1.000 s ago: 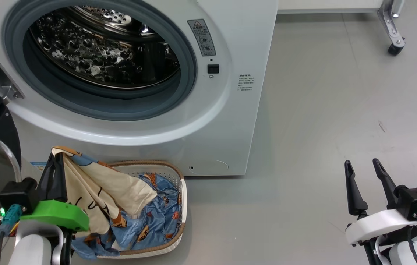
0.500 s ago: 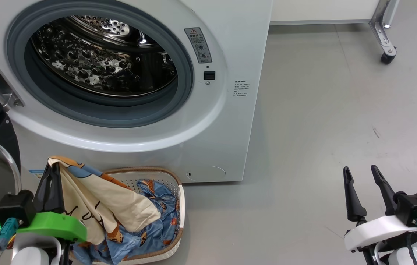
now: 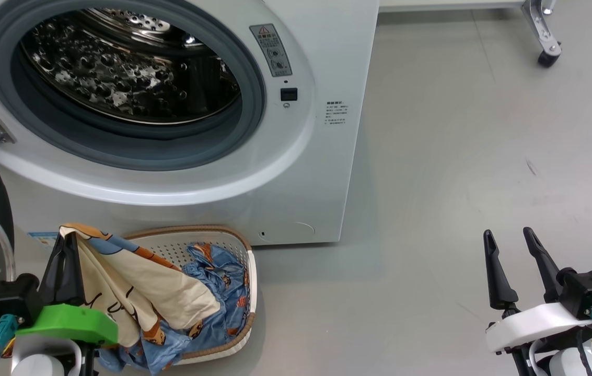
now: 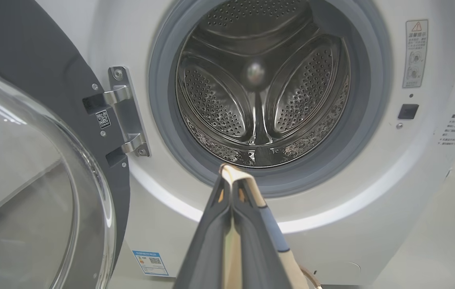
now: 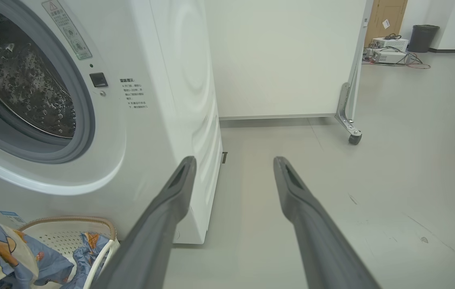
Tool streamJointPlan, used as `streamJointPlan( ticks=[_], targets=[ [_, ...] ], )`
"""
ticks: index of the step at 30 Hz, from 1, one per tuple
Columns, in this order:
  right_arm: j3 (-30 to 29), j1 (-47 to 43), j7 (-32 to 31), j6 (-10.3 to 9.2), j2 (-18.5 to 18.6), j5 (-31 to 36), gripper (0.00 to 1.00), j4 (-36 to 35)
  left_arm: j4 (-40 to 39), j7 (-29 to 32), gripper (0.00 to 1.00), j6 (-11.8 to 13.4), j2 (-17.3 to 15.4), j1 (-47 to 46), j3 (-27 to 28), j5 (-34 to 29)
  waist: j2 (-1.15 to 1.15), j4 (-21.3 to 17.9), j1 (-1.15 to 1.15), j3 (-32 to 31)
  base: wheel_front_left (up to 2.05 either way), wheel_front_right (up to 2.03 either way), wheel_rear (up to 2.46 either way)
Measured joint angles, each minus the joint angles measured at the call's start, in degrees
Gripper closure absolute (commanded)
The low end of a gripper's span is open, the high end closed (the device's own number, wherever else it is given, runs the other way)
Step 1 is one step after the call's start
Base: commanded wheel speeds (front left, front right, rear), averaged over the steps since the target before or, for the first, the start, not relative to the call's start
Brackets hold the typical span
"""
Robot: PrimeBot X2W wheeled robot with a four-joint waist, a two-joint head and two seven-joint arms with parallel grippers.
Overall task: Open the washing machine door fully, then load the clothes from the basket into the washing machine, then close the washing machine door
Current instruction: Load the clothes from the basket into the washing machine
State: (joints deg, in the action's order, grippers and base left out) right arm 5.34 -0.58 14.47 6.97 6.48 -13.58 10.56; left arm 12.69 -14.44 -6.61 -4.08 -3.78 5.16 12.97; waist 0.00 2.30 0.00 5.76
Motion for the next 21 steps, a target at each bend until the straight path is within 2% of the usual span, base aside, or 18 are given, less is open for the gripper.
streamJointPlan(
  ticks=[12, 21],
  targets=[
    [1.2, 1.5, -0.1, 0.01, -0.3, 0.0, 0.00, -2.1, 0.2, 0.0, 1.00, -0.3, 0.1, -6.7, 0.0, 0.6, 0.00, -2.3, 0.00, 6.7, 0.00, 0.00, 0.00],
    [2.7, 4.1, -0.1, 0.01, -1.0, 0.2, 0.00, -2.6, 3.7, 0.1, 1.00, -0.4, -2.4, -15.2, -0.1, 0.9, 0.00, -5.4, 0.01, 11.8, 0.00, 0.00, 0.00]
  ],
)
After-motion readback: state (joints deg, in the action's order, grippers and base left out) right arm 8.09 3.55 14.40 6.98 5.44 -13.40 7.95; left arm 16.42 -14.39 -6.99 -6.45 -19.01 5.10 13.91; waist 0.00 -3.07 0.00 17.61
